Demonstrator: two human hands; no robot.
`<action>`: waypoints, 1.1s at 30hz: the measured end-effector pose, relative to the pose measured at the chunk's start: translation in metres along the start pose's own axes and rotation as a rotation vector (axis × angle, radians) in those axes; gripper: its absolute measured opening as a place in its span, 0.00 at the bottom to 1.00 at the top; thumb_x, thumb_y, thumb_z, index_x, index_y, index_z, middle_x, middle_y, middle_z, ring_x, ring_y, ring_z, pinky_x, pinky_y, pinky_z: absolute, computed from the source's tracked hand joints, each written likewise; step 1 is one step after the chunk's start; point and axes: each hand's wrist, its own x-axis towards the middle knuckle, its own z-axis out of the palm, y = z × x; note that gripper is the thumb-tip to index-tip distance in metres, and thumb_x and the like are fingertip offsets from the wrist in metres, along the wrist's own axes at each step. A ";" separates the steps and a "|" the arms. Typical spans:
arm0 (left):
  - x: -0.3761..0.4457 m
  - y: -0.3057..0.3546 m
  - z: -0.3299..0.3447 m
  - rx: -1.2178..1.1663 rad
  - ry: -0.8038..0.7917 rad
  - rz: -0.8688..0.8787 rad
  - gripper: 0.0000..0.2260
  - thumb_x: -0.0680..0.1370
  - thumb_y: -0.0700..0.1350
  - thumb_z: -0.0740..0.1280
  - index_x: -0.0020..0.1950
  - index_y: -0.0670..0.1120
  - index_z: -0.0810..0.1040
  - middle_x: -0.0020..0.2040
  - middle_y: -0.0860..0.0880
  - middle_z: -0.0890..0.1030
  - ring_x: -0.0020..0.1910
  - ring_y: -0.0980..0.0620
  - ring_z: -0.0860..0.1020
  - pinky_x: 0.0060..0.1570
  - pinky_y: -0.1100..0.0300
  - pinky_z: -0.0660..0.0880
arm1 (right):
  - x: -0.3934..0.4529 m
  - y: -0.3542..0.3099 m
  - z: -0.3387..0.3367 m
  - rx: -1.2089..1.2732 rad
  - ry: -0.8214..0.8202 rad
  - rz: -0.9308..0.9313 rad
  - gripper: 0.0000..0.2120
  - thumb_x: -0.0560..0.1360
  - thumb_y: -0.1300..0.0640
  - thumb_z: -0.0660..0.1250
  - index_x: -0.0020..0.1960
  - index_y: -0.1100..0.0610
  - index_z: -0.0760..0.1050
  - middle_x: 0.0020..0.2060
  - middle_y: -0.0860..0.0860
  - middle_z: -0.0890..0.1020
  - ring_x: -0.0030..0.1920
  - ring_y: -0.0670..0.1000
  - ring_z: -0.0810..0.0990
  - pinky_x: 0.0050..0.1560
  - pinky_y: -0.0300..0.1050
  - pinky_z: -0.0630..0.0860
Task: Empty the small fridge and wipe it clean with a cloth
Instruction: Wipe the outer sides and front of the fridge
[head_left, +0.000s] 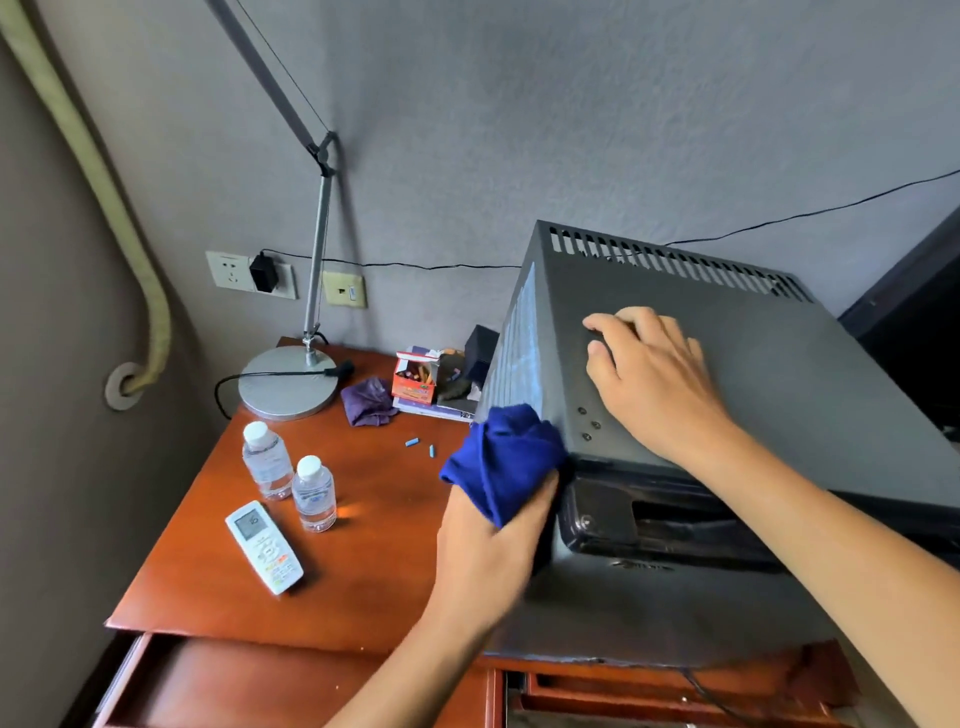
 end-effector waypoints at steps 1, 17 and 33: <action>0.013 0.002 0.003 0.036 0.033 -0.031 0.19 0.77 0.68 0.63 0.55 0.54 0.79 0.54 0.54 0.82 0.57 0.50 0.79 0.61 0.45 0.75 | 0.000 0.001 0.001 -0.007 0.012 -0.008 0.18 0.83 0.49 0.55 0.71 0.48 0.70 0.66 0.51 0.72 0.66 0.57 0.68 0.63 0.56 0.66; 0.334 -0.007 0.041 0.230 -0.053 -0.180 0.19 0.80 0.64 0.58 0.43 0.50 0.75 0.47 0.45 0.83 0.47 0.43 0.80 0.59 0.44 0.78 | 0.001 0.000 0.000 0.000 0.033 0.033 0.21 0.78 0.45 0.51 0.68 0.44 0.71 0.62 0.43 0.72 0.64 0.51 0.69 0.63 0.52 0.67; 0.016 0.003 0.002 0.553 -0.203 -0.496 0.11 0.76 0.53 0.63 0.39 0.47 0.71 0.42 0.50 0.79 0.38 0.51 0.79 0.39 0.62 0.63 | -0.002 -0.003 0.004 -0.004 0.077 0.031 0.22 0.78 0.48 0.53 0.69 0.48 0.74 0.63 0.48 0.74 0.63 0.56 0.71 0.61 0.58 0.70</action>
